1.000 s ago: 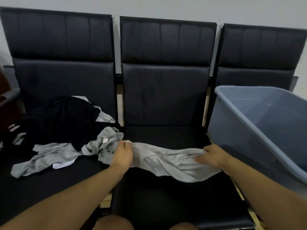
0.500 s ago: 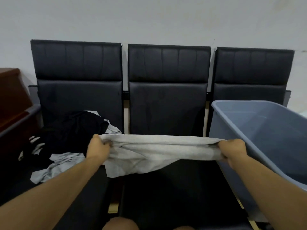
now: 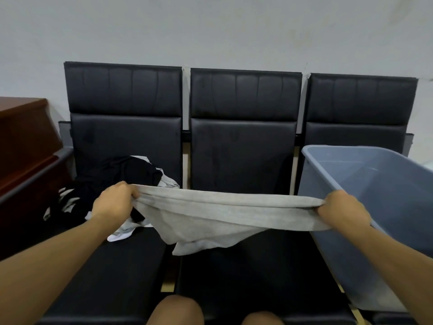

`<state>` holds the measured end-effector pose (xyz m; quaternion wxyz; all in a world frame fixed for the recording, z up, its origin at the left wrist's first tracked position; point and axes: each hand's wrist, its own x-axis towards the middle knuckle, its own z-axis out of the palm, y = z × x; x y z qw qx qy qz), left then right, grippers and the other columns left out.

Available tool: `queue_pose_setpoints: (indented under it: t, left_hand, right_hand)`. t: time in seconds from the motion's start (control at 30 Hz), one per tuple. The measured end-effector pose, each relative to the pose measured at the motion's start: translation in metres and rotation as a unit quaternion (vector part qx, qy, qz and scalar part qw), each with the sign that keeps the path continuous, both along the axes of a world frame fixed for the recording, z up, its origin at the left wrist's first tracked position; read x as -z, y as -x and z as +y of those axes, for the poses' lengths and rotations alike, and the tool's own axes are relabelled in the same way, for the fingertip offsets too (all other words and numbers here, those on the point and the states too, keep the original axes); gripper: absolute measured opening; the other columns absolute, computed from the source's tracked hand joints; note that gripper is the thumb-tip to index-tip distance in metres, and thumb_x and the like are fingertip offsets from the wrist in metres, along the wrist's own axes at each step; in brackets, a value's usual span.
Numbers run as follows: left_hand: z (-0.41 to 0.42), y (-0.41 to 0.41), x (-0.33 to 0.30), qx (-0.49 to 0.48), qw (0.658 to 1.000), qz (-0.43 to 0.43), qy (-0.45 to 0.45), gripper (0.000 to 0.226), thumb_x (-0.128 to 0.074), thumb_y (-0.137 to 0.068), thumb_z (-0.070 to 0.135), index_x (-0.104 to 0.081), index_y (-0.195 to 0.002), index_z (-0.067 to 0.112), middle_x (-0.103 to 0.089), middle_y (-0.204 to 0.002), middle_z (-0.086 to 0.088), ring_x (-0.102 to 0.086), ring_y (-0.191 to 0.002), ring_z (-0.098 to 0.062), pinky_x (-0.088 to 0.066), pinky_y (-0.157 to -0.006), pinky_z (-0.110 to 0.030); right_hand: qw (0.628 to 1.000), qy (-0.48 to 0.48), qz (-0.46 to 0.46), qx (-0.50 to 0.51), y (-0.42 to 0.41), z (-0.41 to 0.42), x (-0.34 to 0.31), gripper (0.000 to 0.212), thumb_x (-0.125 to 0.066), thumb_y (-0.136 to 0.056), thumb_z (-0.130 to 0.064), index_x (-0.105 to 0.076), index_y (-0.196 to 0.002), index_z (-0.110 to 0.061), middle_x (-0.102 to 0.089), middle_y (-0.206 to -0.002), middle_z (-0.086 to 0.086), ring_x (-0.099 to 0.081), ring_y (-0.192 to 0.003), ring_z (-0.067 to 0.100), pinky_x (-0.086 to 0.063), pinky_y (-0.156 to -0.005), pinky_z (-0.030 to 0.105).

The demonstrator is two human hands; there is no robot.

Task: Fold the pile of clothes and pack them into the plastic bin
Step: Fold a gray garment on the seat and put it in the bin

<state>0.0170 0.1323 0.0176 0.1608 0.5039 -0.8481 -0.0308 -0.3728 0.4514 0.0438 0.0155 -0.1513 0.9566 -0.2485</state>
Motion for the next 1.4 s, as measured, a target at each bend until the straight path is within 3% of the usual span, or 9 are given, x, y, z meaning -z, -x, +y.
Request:
queue_pose_setpoints:
  t: [0.2, 0.3, 0.53, 0.7, 0.9, 1.03, 1.17, 1.3, 1.4]
  left_hand:
    - [0.006, 0.008, -0.006, -0.136, 0.973, 0.155, -0.104, 0.026, -0.056, -0.082, 0.01, -0.063, -0.105, 0.022, -0.064, -0.092, -0.009, -0.063, -0.073, -0.031, -0.052, -0.065, -0.038]
    - [0.011, 0.013, -0.007, -0.136, 0.963, 0.21, -0.095, 0.03, -0.055, -0.084, 0.006, -0.055, -0.113, 0.014, -0.053, -0.112, -0.01, -0.055, -0.073, -0.028, -0.044, -0.061, -0.039]
    - [0.011, 0.015, -0.008, -0.068, 0.974, 0.189, -0.104, 0.049, -0.053, -0.087, -0.006, -0.039, -0.132, 0.007, -0.036, -0.125, -0.01, -0.054, -0.073, -0.033, -0.048, -0.062, -0.043]
    - [0.007, 0.009, -0.003, -0.008, 0.979, 0.175, -0.108, 0.049, -0.055, -0.083, -0.014, -0.039, -0.124, 0.007, -0.033, -0.116, -0.005, -0.054, -0.073, -0.029, -0.05, -0.056, -0.037]
    - [0.001, 0.001, -0.004, 0.063, 0.981, 0.154, -0.104, 0.056, -0.058, -0.081, -0.013, -0.038, -0.128, 0.011, -0.032, -0.12, 0.003, -0.058, -0.084, -0.027, -0.058, -0.068, -0.045]
    - [-0.002, -0.01, -0.003, 0.118, 0.988, 0.078, -0.061, 0.071, -0.054, -0.082, -0.012, -0.032, -0.142, 0.019, -0.033, -0.118, 0.005, -0.056, -0.072, -0.027, -0.051, -0.056, -0.039]
    - [-0.014, -0.032, 0.001, 0.175, 0.983, -0.048, -0.029, 0.076, -0.06, -0.08, -0.006, -0.032, -0.142, 0.029, -0.037, -0.127, 0.007, -0.053, -0.082, -0.013, -0.051, -0.066, -0.03]
    - [-0.021, -0.053, -0.001, 0.287, 0.945, -0.117, -0.103, 0.05, -0.066, -0.076, 0.001, -0.06, -0.096, 0.047, -0.053, -0.114, 0.016, -0.057, -0.098, -0.002, -0.046, -0.083, -0.014]
    - [-0.023, -0.055, 0.002, 0.288, 0.925, -0.184, -0.164, 0.05, -0.063, -0.078, -0.004, -0.064, -0.068, 0.045, -0.061, -0.114, 0.014, -0.059, -0.095, 0.008, -0.049, -0.08, -0.013]
  right_hand:
    - [0.972, 0.067, -0.183, -0.13, -0.031, 0.007, -0.022, 0.043, -0.086, -0.078, -0.038, -0.063, -0.076, -0.002, -0.056, -0.058, 0.009, -0.054, -0.045, 0.018, -0.044, -0.044, 0.025]
    - [0.943, 0.051, -0.232, -0.233, -0.053, 0.007, -0.039, 0.039, -0.085, -0.079, -0.038, -0.064, -0.077, -0.005, -0.056, -0.055, 0.003, -0.051, -0.036, 0.008, -0.04, -0.038, 0.018]
    - [0.863, 0.079, -0.367, -0.338, -0.06, 0.003, -0.039, 0.038, -0.078, -0.081, -0.048, -0.07, -0.077, -0.011, -0.055, -0.069, 0.005, -0.044, -0.053, 0.014, -0.054, -0.063, 0.026]
    - [0.823, 0.145, -0.408, -0.367, -0.064, -0.003, -0.038, 0.042, -0.073, -0.088, -0.041, -0.06, -0.076, -0.003, -0.05, -0.06, 0.009, -0.036, -0.046, 0.015, -0.045, -0.052, 0.024]
    - [0.89, -0.035, -0.213, -0.401, -0.081, -0.017, -0.042, 0.034, -0.079, -0.087, -0.035, -0.057, -0.089, -0.009, -0.07, -0.063, 0.007, -0.063, -0.048, 0.021, -0.054, -0.052, 0.033]
    - [0.9, -0.182, -0.033, -0.395, -0.083, -0.021, -0.039, 0.011, -0.052, -0.098, -0.017, -0.048, -0.104, -0.024, -0.068, -0.073, 0.002, -0.07, -0.051, 0.018, -0.051, -0.053, 0.027]
    - [0.86, -0.386, 0.048, -0.331, -0.079, -0.015, -0.041, 0.065, -0.072, -0.08, 0.001, -0.039, -0.132, -0.017, -0.072, -0.087, 0.001, -0.074, -0.08, 0.019, -0.051, -0.06, 0.03]
    - [0.763, -0.559, -0.095, -0.31, -0.06, -0.001, -0.047, 0.01, -0.067, -0.087, 0.001, -0.06, -0.081, -0.004, -0.068, -0.062, 0.001, -0.07, -0.06, 0.014, -0.06, -0.07, 0.027]
    - [0.713, -0.607, -0.19, -0.295, -0.06, 0.006, -0.059, 0.009, -0.06, -0.09, -0.004, -0.066, -0.096, -0.008, -0.074, -0.075, 0.009, -0.069, -0.053, 0.012, -0.057, -0.056, 0.02]
